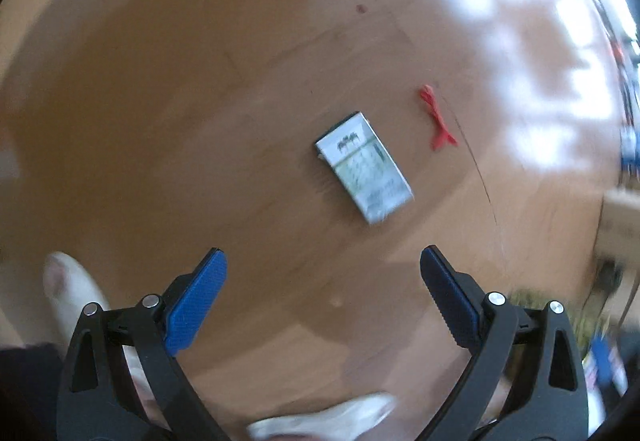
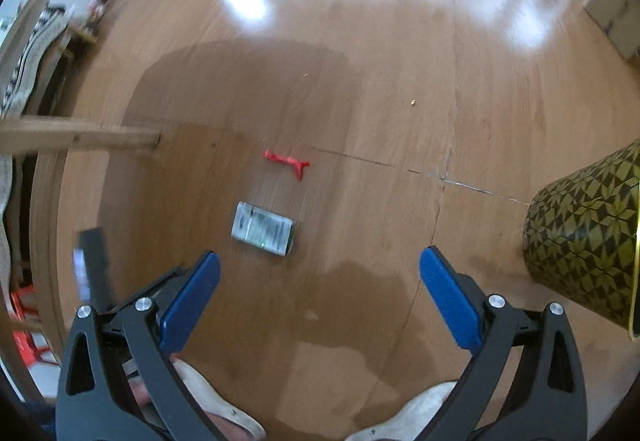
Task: Collect trash
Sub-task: 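Move both tools back over the cigarette box and red ribbon, then grasp the green-and-white cigarette box with the left tool while the right tool grasps the red ribbon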
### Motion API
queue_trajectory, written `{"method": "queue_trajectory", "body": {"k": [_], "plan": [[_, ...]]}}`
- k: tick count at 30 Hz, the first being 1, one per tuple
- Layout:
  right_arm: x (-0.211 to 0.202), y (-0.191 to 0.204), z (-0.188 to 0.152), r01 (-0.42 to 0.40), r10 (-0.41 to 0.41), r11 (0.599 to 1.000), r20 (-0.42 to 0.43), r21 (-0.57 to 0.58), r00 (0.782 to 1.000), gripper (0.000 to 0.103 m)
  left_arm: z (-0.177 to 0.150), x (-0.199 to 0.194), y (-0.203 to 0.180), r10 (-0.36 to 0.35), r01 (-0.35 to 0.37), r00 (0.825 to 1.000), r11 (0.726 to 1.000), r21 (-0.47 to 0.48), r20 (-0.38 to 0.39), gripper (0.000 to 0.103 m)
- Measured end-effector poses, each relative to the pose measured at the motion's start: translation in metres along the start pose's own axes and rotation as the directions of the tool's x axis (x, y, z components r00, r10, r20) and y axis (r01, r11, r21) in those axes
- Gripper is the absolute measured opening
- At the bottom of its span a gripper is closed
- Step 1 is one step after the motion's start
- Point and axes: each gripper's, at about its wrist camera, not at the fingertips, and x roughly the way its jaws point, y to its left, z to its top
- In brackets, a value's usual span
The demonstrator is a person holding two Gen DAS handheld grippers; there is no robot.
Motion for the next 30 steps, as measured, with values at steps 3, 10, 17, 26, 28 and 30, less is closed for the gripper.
{"method": "queue_trajectory", "body": {"k": [3,10,17,26,28,30], "plan": [[0.023,-0.018,0.011,0.007,-0.007,1.0,-0.02,-0.005,1.0,0.096,0.018,0.04,-0.012,0.032,-0.032,0.999,0.996,-0.078,0.005,0.094],[0.099,-0.032,0.035,-0.012,0.009,0.999,-0.072,-0.049,0.997,0.096,0.032,0.095,-0.044,0.05,-0.048,0.999,0.993,-0.104,0.013,0.094],[0.16,0.001,0.059,-0.013,-0.004,0.98,-0.082,-0.2,0.997,0.096,0.017,0.114,-0.039,0.129,-0.129,0.991,0.992,-0.005,0.044,0.09],[0.252,0.048,0.071,0.025,-0.081,0.931,-0.139,-0.365,0.987,0.079,0.001,0.097,-0.01,0.206,-0.237,0.968,0.941,0.242,0.145,0.053],[0.264,0.051,0.073,0.034,-0.094,0.931,-0.15,-0.364,0.984,0.071,0.005,0.091,0.006,0.235,-0.262,0.962,0.938,0.227,0.136,0.053],[0.269,0.056,0.071,0.069,-0.124,0.92,-0.121,-0.386,0.985,0.056,0.006,0.084,0.014,0.242,-0.268,0.96,0.939,0.217,0.138,0.053]]}}
